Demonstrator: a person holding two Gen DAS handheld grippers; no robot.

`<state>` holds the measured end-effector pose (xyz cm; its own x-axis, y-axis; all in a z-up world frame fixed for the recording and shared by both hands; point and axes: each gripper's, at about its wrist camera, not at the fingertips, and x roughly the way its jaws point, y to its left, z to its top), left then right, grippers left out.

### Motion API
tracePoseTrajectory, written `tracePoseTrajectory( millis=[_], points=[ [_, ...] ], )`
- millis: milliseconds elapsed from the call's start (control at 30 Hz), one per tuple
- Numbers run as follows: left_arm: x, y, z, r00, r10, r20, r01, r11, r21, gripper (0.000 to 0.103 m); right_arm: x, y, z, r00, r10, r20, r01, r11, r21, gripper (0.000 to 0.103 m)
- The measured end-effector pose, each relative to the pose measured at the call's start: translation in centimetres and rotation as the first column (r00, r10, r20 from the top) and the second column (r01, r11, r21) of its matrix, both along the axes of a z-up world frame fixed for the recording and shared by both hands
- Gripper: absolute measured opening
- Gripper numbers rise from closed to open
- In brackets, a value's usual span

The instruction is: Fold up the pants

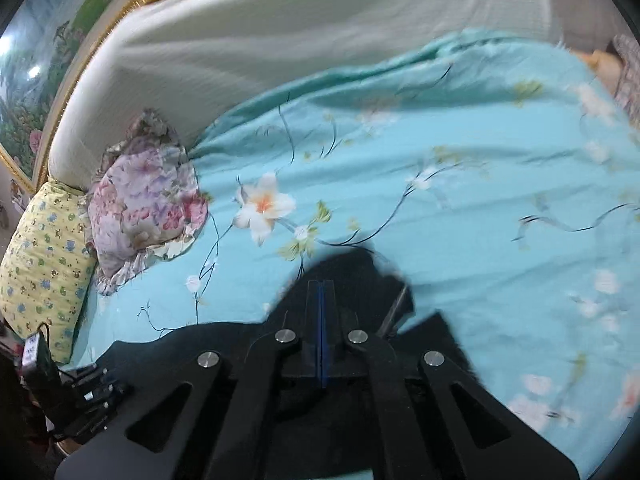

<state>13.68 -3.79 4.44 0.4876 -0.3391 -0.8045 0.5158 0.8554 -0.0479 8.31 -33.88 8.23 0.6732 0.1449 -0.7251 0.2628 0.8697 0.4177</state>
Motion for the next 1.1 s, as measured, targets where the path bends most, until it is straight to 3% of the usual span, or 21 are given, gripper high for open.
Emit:
tracePoseTrajectory(
  millis=[100, 167, 233, 267, 300, 367, 533, 633, 733, 800, 833, 867, 900, 967, 1100],
  points=[
    [-0.9, -0.1, -0.5, 1.0, 0.004, -0.008, -0.004, 1.0, -0.001, 0.007, -1.8, -0.9, 1.0, 1.0, 0.002, 0.019, -0.003, 0.998, 0.055, 0.001],
    [-0.8, -0.1, -1.0, 1.0, 0.02, -0.018, -0.02, 1.0, 0.001, 0.007, -3.1, -1.4, -0.4, 1.0, -0.015, -0.014, 0.017, 0.987, 0.163, 0.002],
    [-0.6, 0.1, -1.3, 0.999, 0.037, -0.024, -0.037, 0.999, 0.003, 0.007, -3.7, -0.6, -2.6, 0.998, -0.013, -0.067, 0.027, 0.977, 0.211, 0.009],
    [-0.5, 0.2, -1.3, 0.999, 0.042, -0.027, -0.042, 0.999, -0.001, 0.006, -4.0, 0.0, -3.7, 0.997, -0.005, -0.08, 0.022, 0.974, 0.224, 0.023],
    [-0.3, 0.3, -1.1, 0.999, 0.045, -0.025, -0.045, 0.999, -0.006, 0.006, -4.2, 0.8, -5.2, 0.995, -0.004, -0.097, 0.027, 0.971, 0.236, 0.046],
    [-0.1, 0.5, -0.7, 0.999, 0.046, -0.011, -0.046, 0.999, -0.011, 0.006, -5.0, 1.6, -7.1, 0.995, -0.031, -0.091, 0.056, 0.955, 0.29, 0.063],
    [0.9, 0.8, 0.3, 0.998, 0.065, -0.005, -0.065, 0.997, -0.03, 0.006, -5.8, 3.9, -10.8, 0.997, -0.068, -0.027, 0.072, 0.85, 0.522, 0.063],
    [1.4, 0.9, 0.7, 0.997, 0.077, -0.006, -0.077, 0.996, -0.047, 0.006, -5.3, 5.2, -12.7, 0.995, -0.097, -0.029, 0.094, 0.791, 0.604, 0.063],
    [1.6, 1.0, 0.9, 0.996, 0.085, -0.012, -0.086, 0.994, -0.06, 0.006, -5.0, 4.9, -13.1, 0.982, -0.189, 0.009, 0.133, 0.727, 0.673, 0.062],
    [1.6, 1.1, 0.8, 0.996, 0.091, -0.016, -0.092, 0.993, -0.069, 0.006, -4.8, 4.0, -13.5, 0.967, -0.251, 0.046, 0.133, 0.648, 0.75, 0.051],
    [1.6, 1.1, 0.8, 0.996, 0.092, -0.019, -0.093, 0.993, -0.071, 0.006, -4.6, 3.8, -13.6, 0.963, -0.265, 0.038, 0.146, 0.638, 0.756, 0.043],
    [1.5, 1.1, 0.8, 0.996, 0.092, -0.019, -0.093, 0.993, -0.07, 0.006, -4.3, 3.6, -13.7, 0.962, -0.274, 0.02, 0.168, 0.645, 0.745, 0.018],
    [1.4, 1.0, 0.7, 0.996, 0.091, -0.018, -0.092, 0.994, -0.066, 0.006, -4.1, 3.6, -13.7, 0.961, -0.276, 0.012, 0.18, 0.659, 0.73, 0.007],
    [1.0, 0.7, 0.8, 0.997, 0.079, -0.01, -0.079, 0.995, -0.056, 0.006, -4.2, 3.5, -13.2, 0.956, -0.294, 0.019, 0.198, 0.686, 0.7, 0.007],
    [-0.3, -0.2, 1.0, 0.999, 0.036, 0.031, -0.036, 0.999, -0.024, 0.006, -5.3, 4.3, -8.9, 0.946, -0.312, 0.089, 0.226, 0.829, 0.512, 0.006]
  ],
)
